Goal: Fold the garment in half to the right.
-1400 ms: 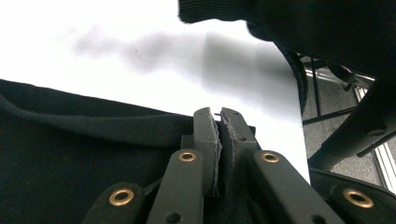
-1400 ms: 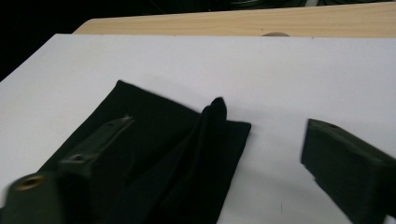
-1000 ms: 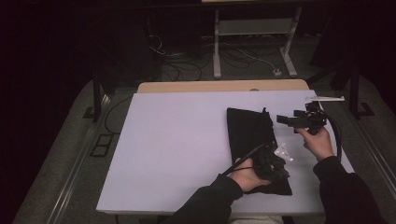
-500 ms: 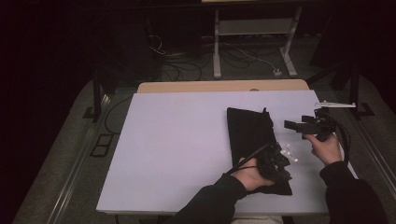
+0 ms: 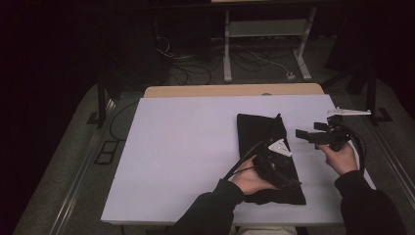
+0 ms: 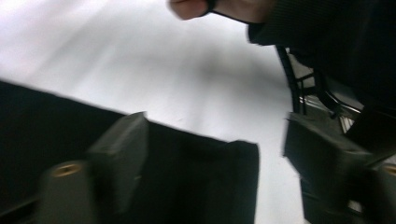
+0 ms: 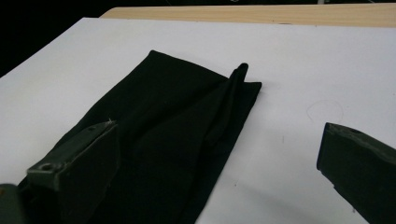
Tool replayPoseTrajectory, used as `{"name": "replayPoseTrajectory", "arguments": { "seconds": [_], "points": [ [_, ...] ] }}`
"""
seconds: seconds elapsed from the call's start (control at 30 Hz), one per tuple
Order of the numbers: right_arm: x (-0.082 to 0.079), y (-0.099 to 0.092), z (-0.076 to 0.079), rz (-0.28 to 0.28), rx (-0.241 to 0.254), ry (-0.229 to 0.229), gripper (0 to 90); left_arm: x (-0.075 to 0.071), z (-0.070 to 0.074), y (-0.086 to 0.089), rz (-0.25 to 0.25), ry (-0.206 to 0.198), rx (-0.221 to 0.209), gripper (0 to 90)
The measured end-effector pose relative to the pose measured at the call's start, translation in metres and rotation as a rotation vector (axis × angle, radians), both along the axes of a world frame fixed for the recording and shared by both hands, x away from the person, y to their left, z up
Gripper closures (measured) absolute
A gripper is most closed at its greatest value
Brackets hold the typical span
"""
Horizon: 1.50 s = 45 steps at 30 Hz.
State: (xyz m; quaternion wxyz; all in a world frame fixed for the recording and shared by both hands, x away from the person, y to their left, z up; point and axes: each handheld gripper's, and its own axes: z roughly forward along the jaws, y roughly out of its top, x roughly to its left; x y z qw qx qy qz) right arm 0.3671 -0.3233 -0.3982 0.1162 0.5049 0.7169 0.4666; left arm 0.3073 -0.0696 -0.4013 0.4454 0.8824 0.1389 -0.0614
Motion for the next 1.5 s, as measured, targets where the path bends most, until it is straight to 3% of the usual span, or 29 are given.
{"name": "replayPoseTrajectory", "arguments": {
  "seconds": [0.17,0.3,0.43,0.57,1.5],
  "points": [
    [-0.003,0.0,0.002,0.004,0.003,-0.009,0.0,0.004,0.0,0.013,0.039,-0.009,-0.004,0.0],
    [-0.007,-0.001,0.004,0.005,0.004,-0.013,0.0,0.007,0.0,0.023,0.082,-0.043,-0.011,0.0],
    [-0.011,-0.004,0.005,0.007,0.007,-0.023,0.0,0.01,0.0,0.033,0.105,-0.043,-0.017,0.0],
    [-0.015,-0.005,0.005,0.009,0.009,-0.024,0.0,0.012,0.0,0.041,0.123,-0.072,-0.016,0.0],
    [-0.04,-0.009,0.001,0.04,-0.015,-0.03,0.0,0.017,-0.005,0.096,0.214,-0.084,-0.021,0.0]
  ]
}}
